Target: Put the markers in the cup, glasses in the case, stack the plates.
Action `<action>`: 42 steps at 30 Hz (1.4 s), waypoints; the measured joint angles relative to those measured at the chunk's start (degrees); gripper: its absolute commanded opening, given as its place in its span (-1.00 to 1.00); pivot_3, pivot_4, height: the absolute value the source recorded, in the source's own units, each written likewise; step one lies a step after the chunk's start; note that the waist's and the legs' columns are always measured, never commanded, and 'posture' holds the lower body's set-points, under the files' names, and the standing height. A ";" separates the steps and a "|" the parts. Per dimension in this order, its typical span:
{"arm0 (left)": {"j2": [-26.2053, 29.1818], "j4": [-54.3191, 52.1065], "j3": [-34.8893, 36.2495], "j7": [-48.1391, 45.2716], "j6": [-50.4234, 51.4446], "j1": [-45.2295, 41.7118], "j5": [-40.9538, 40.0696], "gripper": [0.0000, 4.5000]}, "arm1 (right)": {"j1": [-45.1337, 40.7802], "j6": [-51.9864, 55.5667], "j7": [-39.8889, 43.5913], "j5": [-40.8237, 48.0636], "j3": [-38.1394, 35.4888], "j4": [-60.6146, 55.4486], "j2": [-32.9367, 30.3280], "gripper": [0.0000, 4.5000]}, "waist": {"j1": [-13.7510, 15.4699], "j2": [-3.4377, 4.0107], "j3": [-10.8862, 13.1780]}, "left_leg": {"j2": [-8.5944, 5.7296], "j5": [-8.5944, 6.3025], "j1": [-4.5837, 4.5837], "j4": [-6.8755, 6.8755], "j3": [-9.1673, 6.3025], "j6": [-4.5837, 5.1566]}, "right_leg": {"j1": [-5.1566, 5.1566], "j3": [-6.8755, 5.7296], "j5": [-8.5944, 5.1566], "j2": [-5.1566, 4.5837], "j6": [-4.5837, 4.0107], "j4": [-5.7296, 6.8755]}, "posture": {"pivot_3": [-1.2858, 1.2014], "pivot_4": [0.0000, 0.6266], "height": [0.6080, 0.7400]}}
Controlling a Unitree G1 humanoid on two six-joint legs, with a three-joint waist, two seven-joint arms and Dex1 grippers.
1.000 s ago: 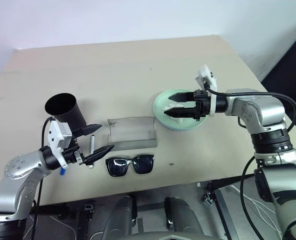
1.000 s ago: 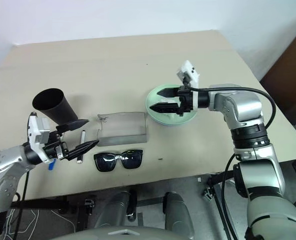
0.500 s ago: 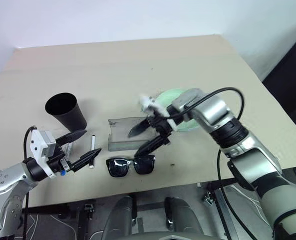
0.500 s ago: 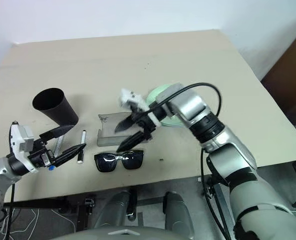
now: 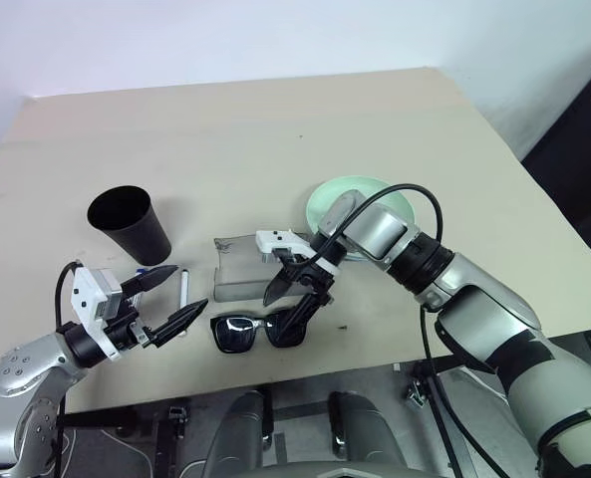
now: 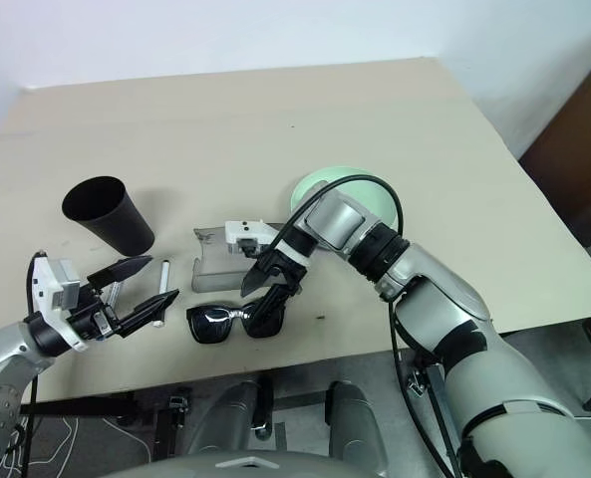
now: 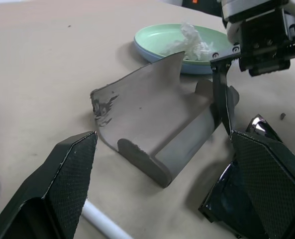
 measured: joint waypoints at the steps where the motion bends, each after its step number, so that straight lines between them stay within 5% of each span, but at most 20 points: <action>1: -0.11 0.00 -0.11 0.09 -0.10 -0.05 0.18 1.00 | -0.15 -0.03 0.06 -0.29 0.38 0.53 0.83 0.99 | -0.26 0.00 0.00 | 0.00 0.00 0.00 -0.01 0.00 0.00 | 0.02 0.00 0.00 0.00 0.00 0.01 | 0.03 -0.52 0.92; 12: -0.80 0.00 -2.31 0.96 -0.50 -0.16 1.14 1.00 | -0.23 -0.09 0.50 -3.37 1.79 5.08 6.00 0.91 | -0.52 0.01 -0.03 | 0.05 0.00 0.06 -0.04 0.03 0.00 | -0.04 -0.02 0.01 0.00 -0.01 0.12 | 0.03 -0.52 0.92; 26: -0.87 0.00 -2.37 1.08 -1.65 0.18 1.81 1.00 | -0.45 0.17 0.22 -5.98 -2.17 8.83 9.46 -0.98 | -1.40 -0.17 -0.17 | 0.21 0.00 0.22 -0.55 0.23 -0.01 | -0.04 -0.11 0.35 0.01 -0.53 0.06 | 0.03 -0.52 0.92; 32: -0.86 0.22 -2.41 0.88 -2.28 -0.05 1.86 1.00 | -0.52 1.93 0.18 -6.23 -3.34 7.43 8.59 -0.98 | -1.79 -0.05 -0.13 | 2.10 -0.01 -0.65 -0.97 1.32 -0.01 | -0.19 -1.44 2.00 0.64 -1.17 -1.44 | 0.03 -0.52 0.92; 36: -0.84 0.54 -2.33 0.83 -2.27 -0.07 1.78 1.00 | -0.70 4.11 0.15 -5.07 -3.96 5.52 6.83 -0.98 | -1.36 -0.14 -0.15 | 2.74 0.01 -0.96 -0.86 2.87 -0.03 | -1.33 -1.62 2.03 0.48 -1.18 -0.88 | 0.03 -0.52 0.92; 42: -0.16 0.20 0.21 0.54 -2.28 2.71 0.52 1.00 | -6.59 5.40 -0.02 -1.45 -8.53 5.53 2.92 -0.98 | -1.51 -0.14 -0.14 | 3.18 0.02 -0.93 -0.70 3.26 -0.05 | -1.31 -2.02 2.29 0.39 -1.21 -0.90 | 0.03 -0.52 0.92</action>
